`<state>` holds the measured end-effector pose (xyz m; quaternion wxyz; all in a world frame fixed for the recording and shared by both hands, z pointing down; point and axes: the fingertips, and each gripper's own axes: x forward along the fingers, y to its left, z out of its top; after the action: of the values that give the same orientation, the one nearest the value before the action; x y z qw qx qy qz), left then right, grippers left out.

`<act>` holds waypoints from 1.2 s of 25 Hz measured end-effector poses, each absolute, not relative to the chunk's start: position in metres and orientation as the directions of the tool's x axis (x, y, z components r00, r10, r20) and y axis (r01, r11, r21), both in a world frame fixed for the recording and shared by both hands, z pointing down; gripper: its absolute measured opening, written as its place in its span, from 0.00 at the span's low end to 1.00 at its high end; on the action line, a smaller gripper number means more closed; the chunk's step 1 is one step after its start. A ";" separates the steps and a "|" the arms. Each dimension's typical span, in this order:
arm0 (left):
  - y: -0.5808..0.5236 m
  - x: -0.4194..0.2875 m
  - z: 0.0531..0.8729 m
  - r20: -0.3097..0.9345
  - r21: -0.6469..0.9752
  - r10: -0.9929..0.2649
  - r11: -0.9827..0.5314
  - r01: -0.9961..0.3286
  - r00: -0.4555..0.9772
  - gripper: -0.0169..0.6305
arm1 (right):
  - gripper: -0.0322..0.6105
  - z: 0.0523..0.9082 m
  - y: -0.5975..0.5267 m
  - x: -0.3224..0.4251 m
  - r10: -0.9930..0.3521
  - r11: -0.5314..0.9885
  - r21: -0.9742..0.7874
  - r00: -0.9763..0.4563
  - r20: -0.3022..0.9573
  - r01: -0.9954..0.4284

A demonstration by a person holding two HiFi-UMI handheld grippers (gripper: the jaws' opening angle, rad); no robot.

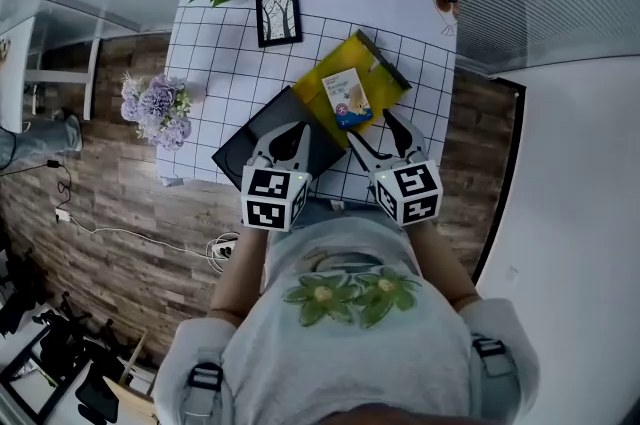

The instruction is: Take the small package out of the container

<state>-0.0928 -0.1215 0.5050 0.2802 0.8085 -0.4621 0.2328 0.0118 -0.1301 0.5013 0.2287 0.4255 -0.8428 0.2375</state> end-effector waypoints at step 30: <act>-0.145 -0.131 0.557 0.701 0.247 -0.561 -0.389 -0.887 0.441 0.04 | 0.57 0.586 -0.166 -0.007 -0.516 0.437 -0.179 -0.409 0.753 -0.881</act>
<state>-0.1309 -0.1447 0.5567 0.3093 0.7905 -0.4580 0.2639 -0.0073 -0.1657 0.5863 0.3142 0.4436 -0.7874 0.2908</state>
